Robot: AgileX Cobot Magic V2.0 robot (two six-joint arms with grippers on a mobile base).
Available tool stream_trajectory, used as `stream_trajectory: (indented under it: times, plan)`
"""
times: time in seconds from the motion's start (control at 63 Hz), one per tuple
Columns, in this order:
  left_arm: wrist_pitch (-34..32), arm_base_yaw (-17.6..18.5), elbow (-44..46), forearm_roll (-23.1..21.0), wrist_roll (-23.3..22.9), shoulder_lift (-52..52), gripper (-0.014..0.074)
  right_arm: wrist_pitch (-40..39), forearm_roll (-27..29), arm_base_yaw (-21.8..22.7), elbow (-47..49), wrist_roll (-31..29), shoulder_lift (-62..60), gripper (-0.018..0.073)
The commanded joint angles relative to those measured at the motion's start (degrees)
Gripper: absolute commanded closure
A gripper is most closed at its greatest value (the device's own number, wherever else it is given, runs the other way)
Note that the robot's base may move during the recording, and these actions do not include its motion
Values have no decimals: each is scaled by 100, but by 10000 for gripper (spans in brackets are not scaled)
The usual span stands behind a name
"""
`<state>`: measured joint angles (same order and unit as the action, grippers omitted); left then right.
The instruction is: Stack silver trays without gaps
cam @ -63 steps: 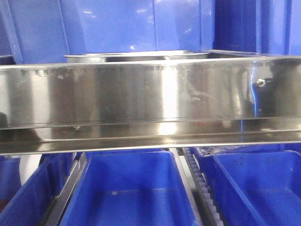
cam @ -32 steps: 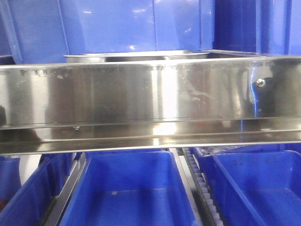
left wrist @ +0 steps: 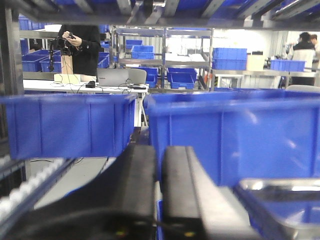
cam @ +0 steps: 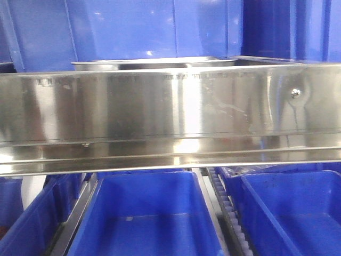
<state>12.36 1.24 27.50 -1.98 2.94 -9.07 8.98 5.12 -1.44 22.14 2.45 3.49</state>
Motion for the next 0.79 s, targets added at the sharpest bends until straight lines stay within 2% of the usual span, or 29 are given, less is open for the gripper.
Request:
stream_trajectory:
  times: [0.0,0.063,0.159,0.222,0.365,0.46,0.635,0.698,0.777]
  plan:
    - [52,92,751,25,13,-579,381,-237,0,24,619,-76,502,164]
    - [237,161,1093,25,13,-975,261,-219,0,24,947,-76,869,50]
    - [452,271,1454,0,16,-1481,165,-135,0,24,1330,-76,1434,-45]
    - [600,487,1746,-25,43,-1823,160,31,22,13,1664,-76,1814,-57]
    - [1202,1358,2439,-440,56,-2634,161,700,444,-336,2568,-76,2784,-54]
    - [1488,1983,2857,-453,56,-3220,162,1166,698,-833,3139,-76,3411,-54]
    - [1574,3215,3482,-384,56,-4306,162,1659,699,-2019,4077,-99,4609,-54]
    - [1635,3493,3720,-342,56,-4722,162,1891,699,-2402,4436,-99,5107,-54]
    - [1915,3551,4122,-355,-9,-5221,162,2314,699,-2670,4905,-99,5730,-54]
